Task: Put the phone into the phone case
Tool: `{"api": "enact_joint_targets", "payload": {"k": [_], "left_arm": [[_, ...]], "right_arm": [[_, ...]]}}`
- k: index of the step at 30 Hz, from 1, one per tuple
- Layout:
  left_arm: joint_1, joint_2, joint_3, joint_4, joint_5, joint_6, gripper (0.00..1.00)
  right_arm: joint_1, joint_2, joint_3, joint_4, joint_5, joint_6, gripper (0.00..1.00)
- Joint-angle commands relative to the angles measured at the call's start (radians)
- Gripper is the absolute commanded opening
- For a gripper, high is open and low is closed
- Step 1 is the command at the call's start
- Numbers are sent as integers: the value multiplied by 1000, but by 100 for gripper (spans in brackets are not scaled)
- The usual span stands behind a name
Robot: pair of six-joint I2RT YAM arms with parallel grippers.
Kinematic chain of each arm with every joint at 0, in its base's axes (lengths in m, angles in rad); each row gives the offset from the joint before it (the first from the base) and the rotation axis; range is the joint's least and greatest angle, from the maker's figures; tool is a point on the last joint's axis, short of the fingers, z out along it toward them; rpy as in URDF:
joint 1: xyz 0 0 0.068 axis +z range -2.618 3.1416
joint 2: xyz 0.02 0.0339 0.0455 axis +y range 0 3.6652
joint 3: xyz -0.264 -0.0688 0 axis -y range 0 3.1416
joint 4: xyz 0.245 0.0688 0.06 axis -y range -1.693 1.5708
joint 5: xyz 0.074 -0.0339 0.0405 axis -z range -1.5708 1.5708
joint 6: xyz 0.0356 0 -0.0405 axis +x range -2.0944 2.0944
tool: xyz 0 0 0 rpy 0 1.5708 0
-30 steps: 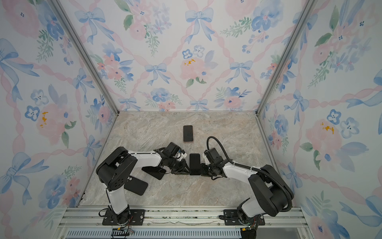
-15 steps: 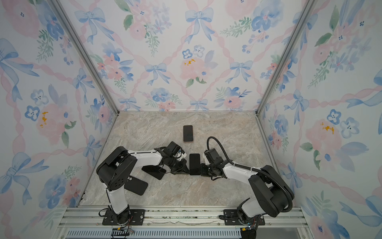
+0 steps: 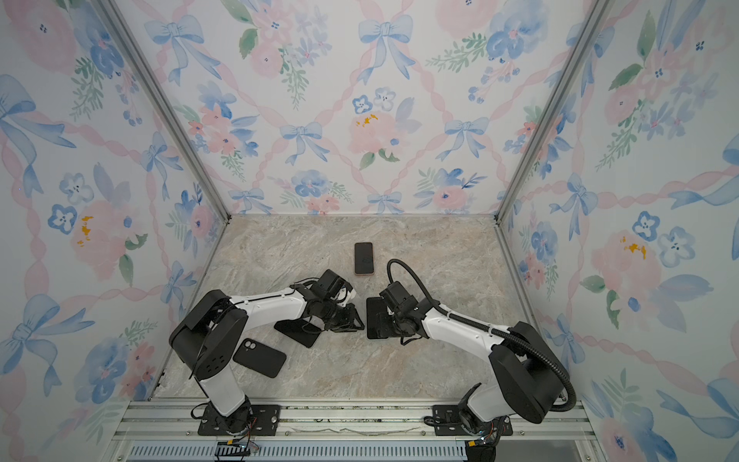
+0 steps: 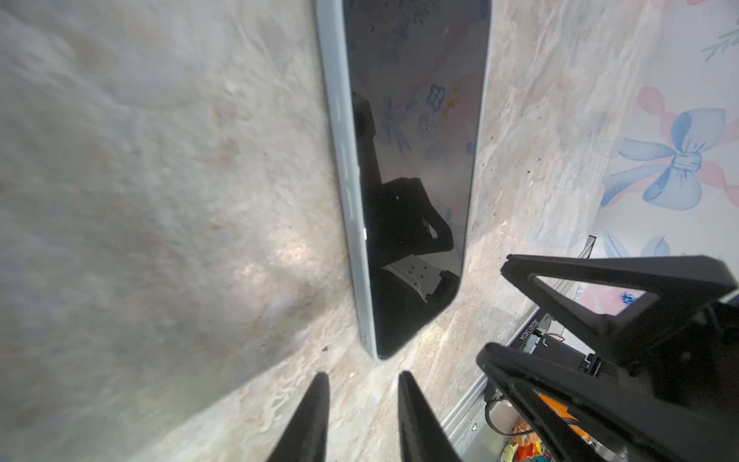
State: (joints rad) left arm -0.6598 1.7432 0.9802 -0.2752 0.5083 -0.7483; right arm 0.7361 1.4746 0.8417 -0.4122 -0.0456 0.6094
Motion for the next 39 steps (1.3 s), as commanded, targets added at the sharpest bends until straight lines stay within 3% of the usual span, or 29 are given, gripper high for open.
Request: {"api": "enact_joint_targets", "payload": {"k": [1, 8, 15, 20, 29, 39], "left_arm": [[33, -50, -5, -85, -63, 70, 39], [94, -97, -30, -124, -93, 142, 59], [148, -149, -52, -130, -54, 189, 85], [173, -181, -67, -131, -49, 203, 94], [183, -198, -82, -130, -48, 205, 98], [186, -194, -84, -130, -48, 179, 98]], "right_arm": [[18, 59, 68, -109, 82, 1, 64], [31, 147, 177, -150, 115, -11, 85], [51, 259, 291, -213, 153, 6, 89], [53, 319, 352, -257, 182, 43, 91], [58, 375, 397, -277, 193, 57, 97], [61, 417, 416, -267, 177, 61, 90]]}}
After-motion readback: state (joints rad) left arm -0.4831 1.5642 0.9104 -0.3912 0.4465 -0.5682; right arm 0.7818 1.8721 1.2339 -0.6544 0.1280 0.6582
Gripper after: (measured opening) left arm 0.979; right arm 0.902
